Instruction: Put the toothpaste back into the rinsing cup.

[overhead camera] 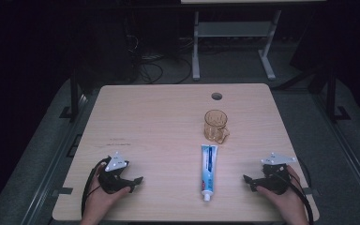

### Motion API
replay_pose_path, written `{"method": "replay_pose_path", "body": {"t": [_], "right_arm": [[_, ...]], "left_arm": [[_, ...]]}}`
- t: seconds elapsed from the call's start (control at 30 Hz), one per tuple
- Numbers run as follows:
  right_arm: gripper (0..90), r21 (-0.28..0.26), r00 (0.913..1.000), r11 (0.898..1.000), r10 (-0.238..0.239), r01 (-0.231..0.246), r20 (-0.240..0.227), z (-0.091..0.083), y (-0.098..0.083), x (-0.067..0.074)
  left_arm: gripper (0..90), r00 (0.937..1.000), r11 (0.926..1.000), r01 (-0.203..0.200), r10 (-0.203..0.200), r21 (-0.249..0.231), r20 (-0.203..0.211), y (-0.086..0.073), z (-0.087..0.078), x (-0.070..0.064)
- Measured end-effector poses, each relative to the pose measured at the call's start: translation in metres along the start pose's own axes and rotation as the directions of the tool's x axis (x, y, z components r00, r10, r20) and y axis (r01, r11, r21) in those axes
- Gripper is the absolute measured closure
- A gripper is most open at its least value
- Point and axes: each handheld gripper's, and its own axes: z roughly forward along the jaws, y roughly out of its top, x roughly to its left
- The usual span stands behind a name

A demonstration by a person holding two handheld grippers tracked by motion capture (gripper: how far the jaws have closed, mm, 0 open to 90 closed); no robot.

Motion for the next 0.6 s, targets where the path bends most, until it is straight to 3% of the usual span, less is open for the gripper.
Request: {"method": "replay_pose_path", "body": {"t": [0.23, 0.3, 0.37, 0.43, 0.47, 0.5, 0.53, 0.6], "right_arm": [[0.0, 0.0, 1.0, 1.0, 0.002, -0.002, 0.004, 0.0, 0.0, 0.0], [3.6, -0.003, 1.0, 1.0, 0.005, -0.005, 0.007, -0.001, 0.0, 0.0], [18.5, -0.026, 1.0, 1.0, -0.002, 0.002, -0.002, -0.004, -0.001, -0.001], [22.8, -0.027, 1.0, 1.0, 0.003, -0.003, 0.001, -0.007, -0.001, -0.001], [35.9, -0.029, 0.9999, 1.0, 0.008, -0.008, -0.006, -0.01, -0.001, -0.002], [35.9, -0.029, 0.9999, 1.0, 0.008, -0.008, -0.006, -0.01, -0.001, -0.002], [43.8, -0.034, 0.9994, 0.999, 0.02, -0.021, -0.027, -0.013, 0.0, -0.003], [49.1, -0.044, 0.9992, 0.999, 0.019, -0.02, -0.036, -0.015, 0.001, -0.002]], "left_arm": [[12.9, 1.0, 1.0, -0.002, 0.002, 0.0, -0.001, 0.0, 0.0, 0.0], [12.9, 1.0, 1.0, -0.003, 0.003, 0.0, -0.001, 0.0, 0.0, 0.0], [12.9, 1.0, 1.0, -0.002, 0.002, 0.003, -0.001, 0.0, 0.0, 0.0], [12.9, 1.0, 1.0, -0.002, 0.002, 0.0, -0.002, 0.0, 0.0, 0.0], [12.9, 1.0, 1.0, -0.001, 0.001, 0.002, 0.0, 0.0, 0.0, 0.0], [12.9, 1.0, 1.0, -0.001, 0.001, 0.002, 0.0, 0.0, 0.0, 0.0], [12.9, 1.0, 1.0, 0.0, 0.0, 0.001, -0.001, 0.001, 0.0, 0.001], [12.9, 1.0, 1.0, 0.002, -0.002, -0.001, -0.001, 0.001, 0.001, 0.002]]}}
